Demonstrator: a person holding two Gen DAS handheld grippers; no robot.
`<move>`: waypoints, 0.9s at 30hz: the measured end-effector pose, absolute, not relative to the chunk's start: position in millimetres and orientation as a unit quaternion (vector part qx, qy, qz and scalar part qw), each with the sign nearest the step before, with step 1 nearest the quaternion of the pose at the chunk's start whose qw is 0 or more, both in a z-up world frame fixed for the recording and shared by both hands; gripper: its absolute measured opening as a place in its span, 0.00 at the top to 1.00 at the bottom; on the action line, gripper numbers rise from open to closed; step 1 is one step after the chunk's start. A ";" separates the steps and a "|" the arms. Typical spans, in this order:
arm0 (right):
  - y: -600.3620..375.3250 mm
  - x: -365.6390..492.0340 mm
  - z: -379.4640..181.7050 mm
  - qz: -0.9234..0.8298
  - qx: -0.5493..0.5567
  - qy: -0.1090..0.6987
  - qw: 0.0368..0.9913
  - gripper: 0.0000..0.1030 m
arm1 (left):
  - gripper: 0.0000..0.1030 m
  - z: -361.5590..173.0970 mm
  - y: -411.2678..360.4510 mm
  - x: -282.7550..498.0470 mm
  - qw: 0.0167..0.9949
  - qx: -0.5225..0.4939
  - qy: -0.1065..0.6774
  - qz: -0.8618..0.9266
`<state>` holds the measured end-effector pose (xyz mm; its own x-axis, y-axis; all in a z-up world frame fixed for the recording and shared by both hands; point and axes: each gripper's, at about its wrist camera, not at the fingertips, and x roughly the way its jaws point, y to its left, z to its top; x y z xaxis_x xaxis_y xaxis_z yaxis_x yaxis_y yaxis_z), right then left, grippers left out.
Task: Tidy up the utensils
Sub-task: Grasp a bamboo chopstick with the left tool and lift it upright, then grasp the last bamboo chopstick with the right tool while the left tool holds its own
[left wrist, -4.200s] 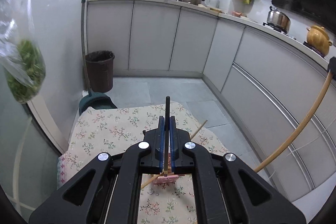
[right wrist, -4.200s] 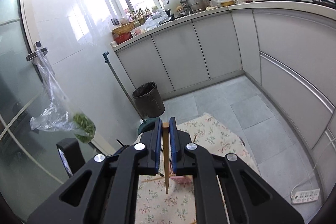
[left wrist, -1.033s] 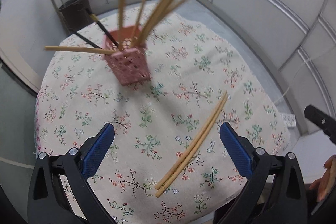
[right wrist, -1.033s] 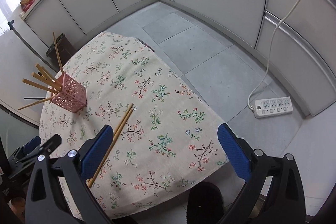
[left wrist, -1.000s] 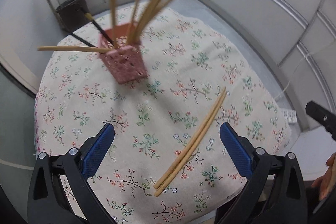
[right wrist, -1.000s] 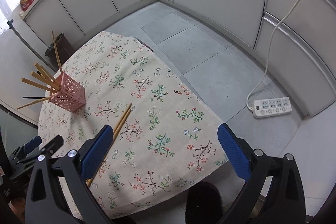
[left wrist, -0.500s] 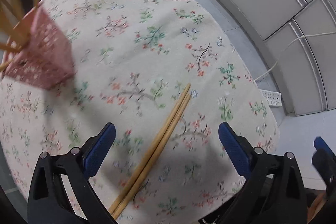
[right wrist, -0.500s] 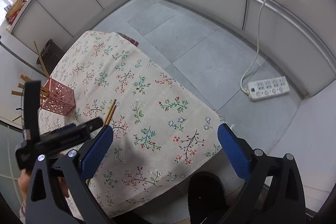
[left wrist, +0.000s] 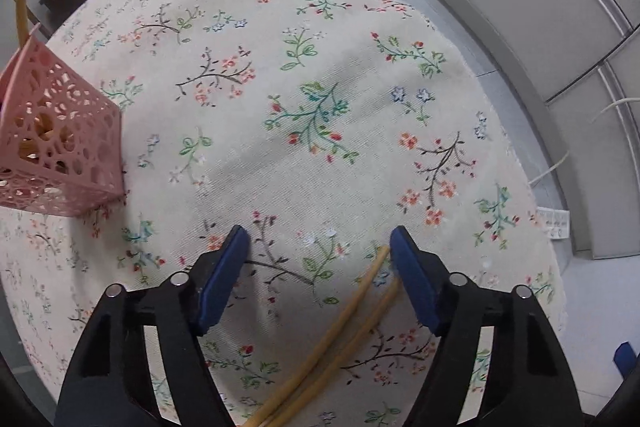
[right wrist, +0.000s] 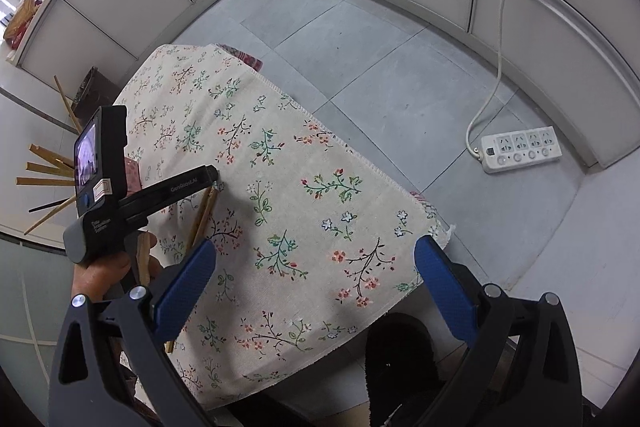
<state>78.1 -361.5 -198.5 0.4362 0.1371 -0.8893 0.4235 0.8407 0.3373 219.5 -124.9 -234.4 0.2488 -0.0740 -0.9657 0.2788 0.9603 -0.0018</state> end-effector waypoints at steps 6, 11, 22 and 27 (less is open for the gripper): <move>-357.9 81.3 -200.2 -0.089 0.268 0.527 0.801 0.06 | 0.59 -230.8 -101.8 199.8 0.786 0.105 0.601 -0.095; -343.6 92.9 -210.9 -0.082 0.290 0.548 0.781 0.06 | 0.93 -226.4 -74.9 180.0 0.784 0.109 0.602 -0.106; -270.1 146.9 -234.0 -0.086 0.243 0.579 0.773 0.06 | 0.96 -162.6 -11.2 119.2 0.840 0.102 0.524 -0.097; -238.5 176.2 -242.3 -0.096 0.216 0.582 0.778 0.11 | 0.96 -124.5 9.2 99.3 0.865 0.092 0.486 -0.085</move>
